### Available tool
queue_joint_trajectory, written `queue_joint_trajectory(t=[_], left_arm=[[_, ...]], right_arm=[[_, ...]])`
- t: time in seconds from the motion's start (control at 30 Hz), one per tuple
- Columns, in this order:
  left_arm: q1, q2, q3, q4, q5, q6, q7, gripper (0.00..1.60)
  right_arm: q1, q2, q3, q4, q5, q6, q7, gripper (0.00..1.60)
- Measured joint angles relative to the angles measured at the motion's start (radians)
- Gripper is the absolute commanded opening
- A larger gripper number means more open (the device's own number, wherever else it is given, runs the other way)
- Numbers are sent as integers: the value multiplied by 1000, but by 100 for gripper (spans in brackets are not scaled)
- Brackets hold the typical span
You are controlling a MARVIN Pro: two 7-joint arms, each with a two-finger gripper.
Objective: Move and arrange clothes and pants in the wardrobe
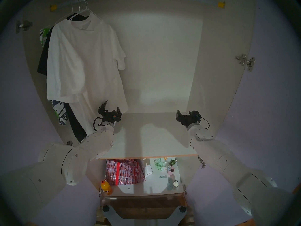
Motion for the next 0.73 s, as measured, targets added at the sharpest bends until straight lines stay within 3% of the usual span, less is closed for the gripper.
queue_joint_trajectory(t=[0.23,0.73], left_arm=[[11,-1,-59,-3,-24,-22,-22,160],[15,1,-88,-5,-51,-57,-61,160]], right_arm=[[0,0,0,0,0,0,0,160],[0,0,0,0,0,0,0,160]])
